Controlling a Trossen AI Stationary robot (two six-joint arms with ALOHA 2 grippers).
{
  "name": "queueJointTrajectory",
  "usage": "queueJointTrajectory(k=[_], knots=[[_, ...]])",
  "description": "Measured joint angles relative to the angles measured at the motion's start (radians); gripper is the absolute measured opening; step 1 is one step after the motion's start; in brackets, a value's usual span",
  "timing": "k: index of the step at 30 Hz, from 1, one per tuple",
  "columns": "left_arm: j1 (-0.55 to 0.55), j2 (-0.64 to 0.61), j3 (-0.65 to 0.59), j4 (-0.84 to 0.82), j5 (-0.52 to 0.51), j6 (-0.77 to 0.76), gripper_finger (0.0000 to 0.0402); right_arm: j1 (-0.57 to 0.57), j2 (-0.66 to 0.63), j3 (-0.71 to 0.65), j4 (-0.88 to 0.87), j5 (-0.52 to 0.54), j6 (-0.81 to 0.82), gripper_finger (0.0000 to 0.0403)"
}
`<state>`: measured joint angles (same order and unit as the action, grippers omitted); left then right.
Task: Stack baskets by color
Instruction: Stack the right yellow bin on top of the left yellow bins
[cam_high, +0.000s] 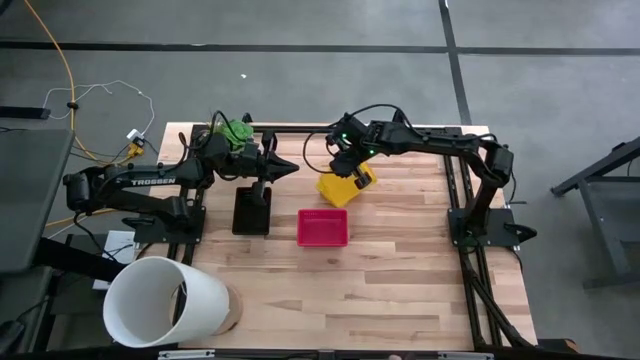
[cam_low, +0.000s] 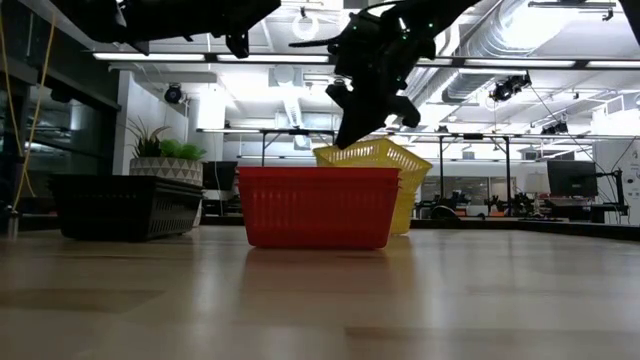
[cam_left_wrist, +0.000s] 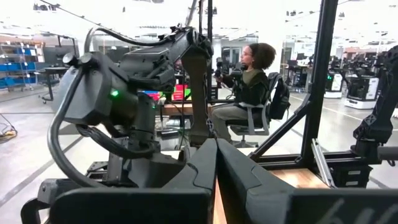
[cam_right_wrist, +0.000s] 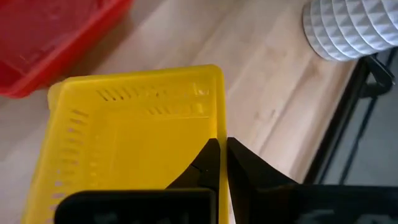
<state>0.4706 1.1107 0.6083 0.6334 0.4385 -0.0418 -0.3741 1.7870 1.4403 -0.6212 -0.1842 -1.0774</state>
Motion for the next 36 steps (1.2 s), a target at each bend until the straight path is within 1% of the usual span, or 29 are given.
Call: queueJointTrajectory(k=[6, 12, 15, 18, 21, 25, 29, 33, 36], knots=[[0.0, 0.0, 0.0, 0.0, -0.001, 0.0, 0.0, -0.029, 0.0, 0.0, -0.017, -0.108, 0.003, 0.0], [0.0, 0.0, 0.0, 0.0, -0.002, 0.016, 0.0, -0.05, 0.0, -0.002, -0.032, -0.169, 0.004, 0.0], [0.0, 0.0, 0.0, 0.0, -0.002, 0.019, 0.0, -0.063, 0.006, -0.02, -0.031, -0.182, 0.005, 0.0], [0.0, 0.0, 0.0, 0.003, -0.002, 0.019, 0.0, -0.074, 0.017, -0.049, -0.029, -0.182, -0.001, 0.0], [0.001, 0.0, 0.0, 0.008, -0.004, 0.019, 0.0, -0.071, 0.021, -0.05, -0.033, -0.184, 0.009, 0.0], [0.002, 0.0, 0.0, 0.021, -0.005, 0.032, 0.0, -0.066, 0.027, -0.05, -0.029, -0.185, 0.083, 0.0], [0.002, 0.0, 0.0, 0.023, -0.004, 0.035, 0.0, -0.062, 0.027, -0.05, -0.026, -0.15, 0.126, 0.0005], [0.001, 0.0, 0.0, 0.023, -0.004, 0.035, 0.0, -0.062, 0.027, -0.05, -0.025, -0.099, 0.176, 0.0022], [0.002, 0.0, 0.0, 0.023, -0.004, 0.035, 0.0, -0.062, 0.027, -0.05, -0.027, -0.089, 0.241, 0.0053]])
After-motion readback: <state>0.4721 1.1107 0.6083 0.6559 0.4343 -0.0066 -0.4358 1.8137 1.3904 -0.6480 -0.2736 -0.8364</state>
